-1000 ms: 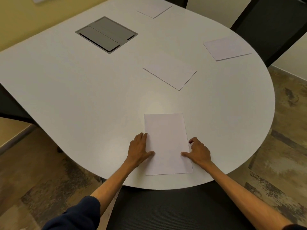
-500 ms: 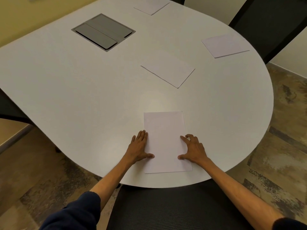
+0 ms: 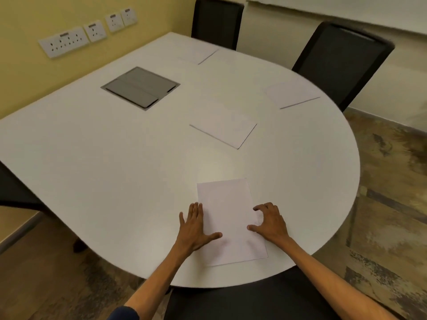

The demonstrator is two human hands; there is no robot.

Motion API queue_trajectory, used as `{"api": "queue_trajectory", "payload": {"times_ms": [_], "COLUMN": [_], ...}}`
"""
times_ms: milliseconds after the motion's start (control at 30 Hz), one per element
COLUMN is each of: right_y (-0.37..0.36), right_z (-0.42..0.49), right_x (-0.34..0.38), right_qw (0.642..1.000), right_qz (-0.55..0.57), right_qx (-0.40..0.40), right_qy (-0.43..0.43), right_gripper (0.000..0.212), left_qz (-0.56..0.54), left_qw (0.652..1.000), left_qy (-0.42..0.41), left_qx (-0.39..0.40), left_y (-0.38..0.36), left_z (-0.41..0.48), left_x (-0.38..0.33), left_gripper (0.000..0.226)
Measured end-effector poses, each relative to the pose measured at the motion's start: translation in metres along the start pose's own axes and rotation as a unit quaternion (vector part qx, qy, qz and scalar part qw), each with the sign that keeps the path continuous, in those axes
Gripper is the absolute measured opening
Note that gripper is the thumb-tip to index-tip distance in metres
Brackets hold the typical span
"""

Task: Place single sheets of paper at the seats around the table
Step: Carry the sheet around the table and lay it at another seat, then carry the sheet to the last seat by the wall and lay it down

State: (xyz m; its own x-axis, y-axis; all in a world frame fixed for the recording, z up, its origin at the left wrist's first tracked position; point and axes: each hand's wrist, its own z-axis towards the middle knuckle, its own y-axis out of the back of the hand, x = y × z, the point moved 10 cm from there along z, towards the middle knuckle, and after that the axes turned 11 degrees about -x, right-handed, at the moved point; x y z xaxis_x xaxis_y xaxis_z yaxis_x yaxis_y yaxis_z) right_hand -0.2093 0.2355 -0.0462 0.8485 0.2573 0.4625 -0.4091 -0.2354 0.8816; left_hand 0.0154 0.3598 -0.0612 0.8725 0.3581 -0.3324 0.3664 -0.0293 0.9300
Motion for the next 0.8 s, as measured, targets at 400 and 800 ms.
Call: {"api": "queue_trajectory", "payload": {"times_ms": [400,800], "right_y": [0.161,0.307], "right_z": [-0.014,-0.022], "right_x": [0.021,-0.011], "right_qw": [0.968,0.922], "right_qz": [0.156,0.242], "right_qx": [-0.195,-0.287], "right_qy": [-0.026,0.088], "right_gripper": [0.036,0.039], "left_qz": [-0.059,-0.03], "left_qw": [0.967,0.922], "left_qy": [-0.053,-0.082], "left_qx": [-0.242,-0.378], "left_y": [0.145,0.221], "left_z": [-0.024,-0.037], "left_x": [-0.113,-0.234], "left_gripper": [0.105,0.101]}}
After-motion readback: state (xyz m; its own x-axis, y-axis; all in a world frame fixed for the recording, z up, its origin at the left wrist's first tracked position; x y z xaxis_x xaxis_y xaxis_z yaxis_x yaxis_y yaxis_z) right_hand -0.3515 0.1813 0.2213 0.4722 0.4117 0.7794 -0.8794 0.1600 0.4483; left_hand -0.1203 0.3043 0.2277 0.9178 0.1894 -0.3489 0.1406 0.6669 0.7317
